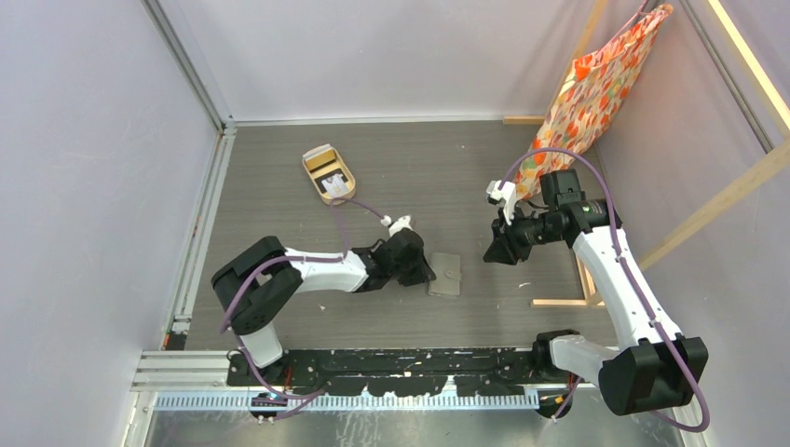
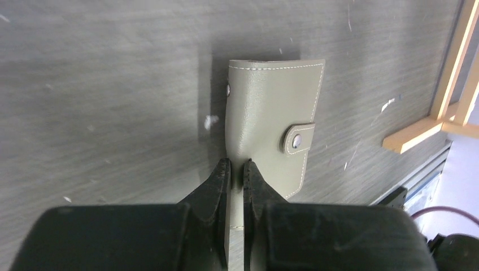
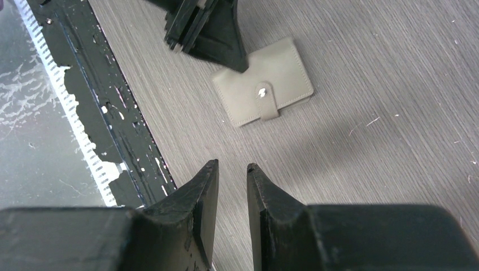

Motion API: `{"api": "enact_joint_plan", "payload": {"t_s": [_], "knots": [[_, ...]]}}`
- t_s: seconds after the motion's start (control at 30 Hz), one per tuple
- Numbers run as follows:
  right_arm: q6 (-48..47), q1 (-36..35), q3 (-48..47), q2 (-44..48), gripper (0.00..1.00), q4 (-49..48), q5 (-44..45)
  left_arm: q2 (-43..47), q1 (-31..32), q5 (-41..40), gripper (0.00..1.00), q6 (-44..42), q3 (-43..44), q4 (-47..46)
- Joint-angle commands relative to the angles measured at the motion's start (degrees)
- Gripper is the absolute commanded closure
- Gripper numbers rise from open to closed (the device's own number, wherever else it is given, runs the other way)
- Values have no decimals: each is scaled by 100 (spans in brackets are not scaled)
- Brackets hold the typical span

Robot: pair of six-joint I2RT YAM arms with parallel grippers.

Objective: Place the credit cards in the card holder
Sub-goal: Move the card holder to the center of the board, then reset both arms

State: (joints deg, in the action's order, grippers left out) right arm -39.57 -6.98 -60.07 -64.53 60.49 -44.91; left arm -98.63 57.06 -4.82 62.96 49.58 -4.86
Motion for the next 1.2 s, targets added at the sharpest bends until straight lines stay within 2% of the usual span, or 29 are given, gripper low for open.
{"api": "enact_joint_plan", "payload": {"t_s": [0.0,0.23,0.33,0.4,0.5,0.53,0.63,0.77,0.9,0.93,1.0,1.03,1.07,1.17], "knots": [[-76,23,-4,-5,70,-71,-52,38,-558,-92,97,-187,-66,2],[-112,29,0,-74,70,-40,-27,241,-1547,84,98,-551,148,375],[-112,29,-4,-77,70,-31,-1,274,-1900,245,95,-762,271,632],[-108,26,-9,-76,70,-37,19,419,-2074,326,86,-990,303,809],[-80,24,-21,-48,69,-44,32,975,-2156,356,61,-1680,427,1336],[-67,25,-36,-31,70,-46,53,1208,-2157,393,55,-1908,456,1505],[43,27,-114,53,69,-75,154,2058,-2153,884,45,-2658,432,1850],[245,29,-454,202,68,-21,451,3256,-2150,1416,26,-3150,612,2628],[297,34,-1105,334,52,380,655,4269,-2156,1900,1,-3401,982,3206],[259,33,-1276,361,45,520,657,4470,-2162,2035,0,-3430,1036,3242],[314,31,-1578,411,24,717,650,4803,-2169,2138,0,-3475,1192,3357],[383,30,-1718,440,9,781,635,4922,-2172,2187,0,-3512,1265,3442],[481,33,-1849,472,1,817,622,5033,-2165,2240,0,-3558,1317,3528],[1073,33,-2183,556,0,792,644,5299,-2164,2167,0,-3622,1462,3850]]}}
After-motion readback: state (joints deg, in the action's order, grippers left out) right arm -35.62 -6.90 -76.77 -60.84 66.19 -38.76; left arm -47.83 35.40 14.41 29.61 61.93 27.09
